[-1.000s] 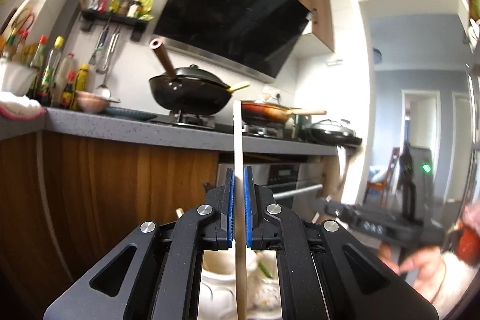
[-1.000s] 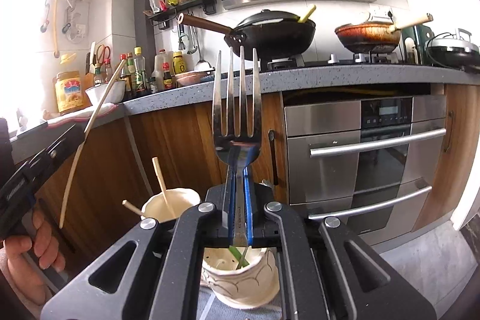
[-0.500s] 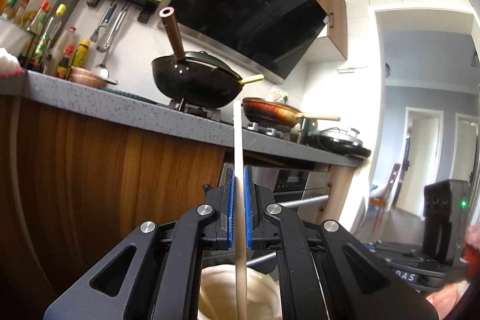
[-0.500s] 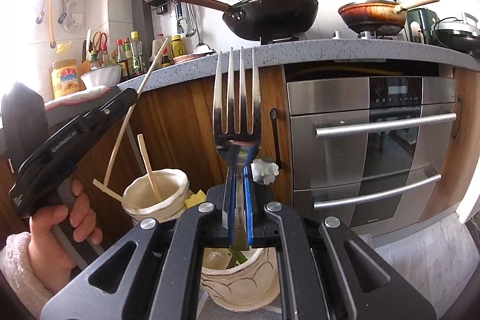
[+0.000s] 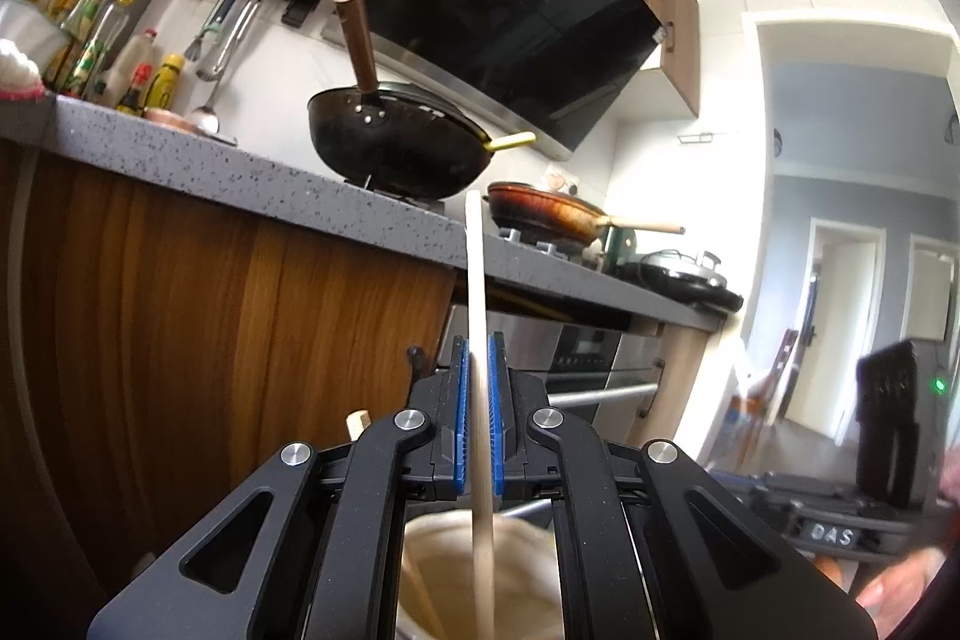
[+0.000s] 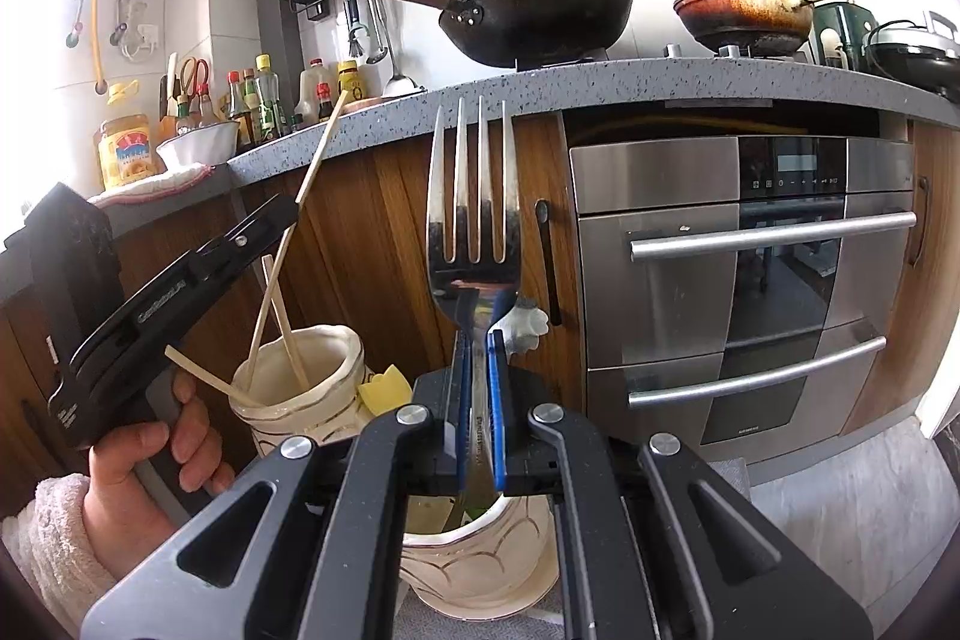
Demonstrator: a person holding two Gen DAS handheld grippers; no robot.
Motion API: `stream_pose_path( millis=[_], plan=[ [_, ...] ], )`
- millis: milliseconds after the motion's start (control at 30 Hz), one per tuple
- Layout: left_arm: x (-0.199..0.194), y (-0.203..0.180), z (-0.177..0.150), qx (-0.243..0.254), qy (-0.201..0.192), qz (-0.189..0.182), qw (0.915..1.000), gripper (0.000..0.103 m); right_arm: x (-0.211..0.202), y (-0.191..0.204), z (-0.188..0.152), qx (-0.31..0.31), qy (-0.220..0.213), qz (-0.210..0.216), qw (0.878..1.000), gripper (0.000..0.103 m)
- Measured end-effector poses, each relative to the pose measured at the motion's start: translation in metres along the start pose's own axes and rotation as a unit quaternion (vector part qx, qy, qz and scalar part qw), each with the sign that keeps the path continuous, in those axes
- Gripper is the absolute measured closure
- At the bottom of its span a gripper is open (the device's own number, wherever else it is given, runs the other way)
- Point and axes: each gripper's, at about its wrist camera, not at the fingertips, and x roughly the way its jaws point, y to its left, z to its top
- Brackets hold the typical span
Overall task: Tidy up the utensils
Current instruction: 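Lift the chopstick and silver fork and carry them over the ceramic holder, then open both tools to drop the chopstick and fork into the holder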
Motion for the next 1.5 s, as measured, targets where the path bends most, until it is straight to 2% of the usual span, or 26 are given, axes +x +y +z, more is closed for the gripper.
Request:
stream_pose_path(
  millis=[200, 467, 567, 767, 1033, 1167, 1267, 1367, 1433, 1500],
  plan=[
    [-0.024, -0.009, -0.002, 0.027, 0.004, 0.006, 0.9996, 0.097, 0.001, 0.001, -0.004, -0.005, 0.008, 0.002, 1.000, 0.098],
    [-0.041, -0.019, -0.014, 0.041, 0.064, 0.043, 0.9962, 0.097, 0.007, 0.004, -0.015, -0.016, 0.028, -0.006, 0.999, 0.098],
    [-0.049, -0.023, -0.016, 0.050, 0.075, 0.049, 0.9947, 0.097, 0.008, 0.005, -0.018, -0.020, 0.033, -0.010, 0.999, 0.098],
    [-0.054, -0.023, -0.023, 0.056, 0.093, 0.061, 0.9922, 0.097, 0.014, 0.008, -0.023, -0.024, 0.044, -0.014, 0.999, 0.098],
    [-0.053, -0.015, -0.028, 0.066, 0.114, 0.099, 0.9863, 0.095, 0.018, 0.012, -0.032, -0.039, 0.057, -0.020, 0.997, 0.098],
    [-0.059, -0.011, -0.028, 0.055, 0.111, 0.104, 0.9868, 0.091, 0.016, 0.013, -0.033, -0.042, 0.055, -0.022, 0.997, 0.098],
    [-0.061, -0.009, -0.029, 0.051, 0.110, 0.110, 0.9864, 0.084, 0.016, 0.013, -0.033, -0.043, 0.052, -0.025, 0.997, 0.098],
    [-0.062, -0.008, -0.031, 0.050, 0.114, 0.114, 0.9857, 0.083, 0.015, 0.012, -0.032, -0.041, 0.050, -0.031, 0.997, 0.096],
    [-0.063, -0.008, -0.032, 0.049, 0.116, 0.116, 0.9853, 0.080, 0.013, 0.011, -0.032, -0.037, 0.046, -0.035, 0.998, 0.086],
    [-0.065, -0.008, -0.033, 0.046, 0.115, 0.117, 0.9853, 0.063, 0.012, 0.009, -0.031, -0.035, 0.044, -0.038, 0.998, 0.083]
  ],
)
